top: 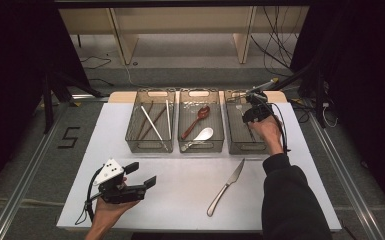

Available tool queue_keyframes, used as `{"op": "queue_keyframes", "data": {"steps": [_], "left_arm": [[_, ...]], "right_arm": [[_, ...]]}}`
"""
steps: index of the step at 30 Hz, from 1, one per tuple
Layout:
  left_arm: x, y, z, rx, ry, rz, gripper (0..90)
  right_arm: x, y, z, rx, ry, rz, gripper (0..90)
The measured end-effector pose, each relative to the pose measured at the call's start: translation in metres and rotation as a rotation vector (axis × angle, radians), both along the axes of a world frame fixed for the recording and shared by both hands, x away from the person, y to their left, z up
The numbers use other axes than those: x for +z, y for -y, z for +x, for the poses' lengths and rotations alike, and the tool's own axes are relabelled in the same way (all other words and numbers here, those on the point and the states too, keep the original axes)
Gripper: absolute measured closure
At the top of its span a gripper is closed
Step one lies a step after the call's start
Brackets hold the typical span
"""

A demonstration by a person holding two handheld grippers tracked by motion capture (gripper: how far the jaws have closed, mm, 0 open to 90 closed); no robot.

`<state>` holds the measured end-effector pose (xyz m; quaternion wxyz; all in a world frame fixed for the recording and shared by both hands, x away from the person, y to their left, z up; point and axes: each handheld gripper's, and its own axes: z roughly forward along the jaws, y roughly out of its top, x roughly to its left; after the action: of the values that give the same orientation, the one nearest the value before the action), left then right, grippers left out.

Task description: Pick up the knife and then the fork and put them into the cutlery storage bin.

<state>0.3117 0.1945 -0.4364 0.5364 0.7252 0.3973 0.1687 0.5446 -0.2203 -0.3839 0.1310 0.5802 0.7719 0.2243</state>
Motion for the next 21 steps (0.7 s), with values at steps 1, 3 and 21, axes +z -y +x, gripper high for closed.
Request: {"op": "queue_keyframes", "data": {"steps": [1,3,21], "left_arm": [[0.000,0.000,0.000,0.000,0.000,0.000,17.5],[0.000,0.001,0.000,0.000,0.000,-0.002,17.5],[0.000,0.000,0.000,-0.003,-0.002,0.005,17.5]], "right_arm": [[-0.001,0.000,0.000,0.002,0.000,-0.003,84.5],[-0.002,-0.002,0.001,-0.004,-0.004,0.002,84.5],[-0.006,-0.010,-0.005,0.063,-0.029,0.075,63.6]]}}
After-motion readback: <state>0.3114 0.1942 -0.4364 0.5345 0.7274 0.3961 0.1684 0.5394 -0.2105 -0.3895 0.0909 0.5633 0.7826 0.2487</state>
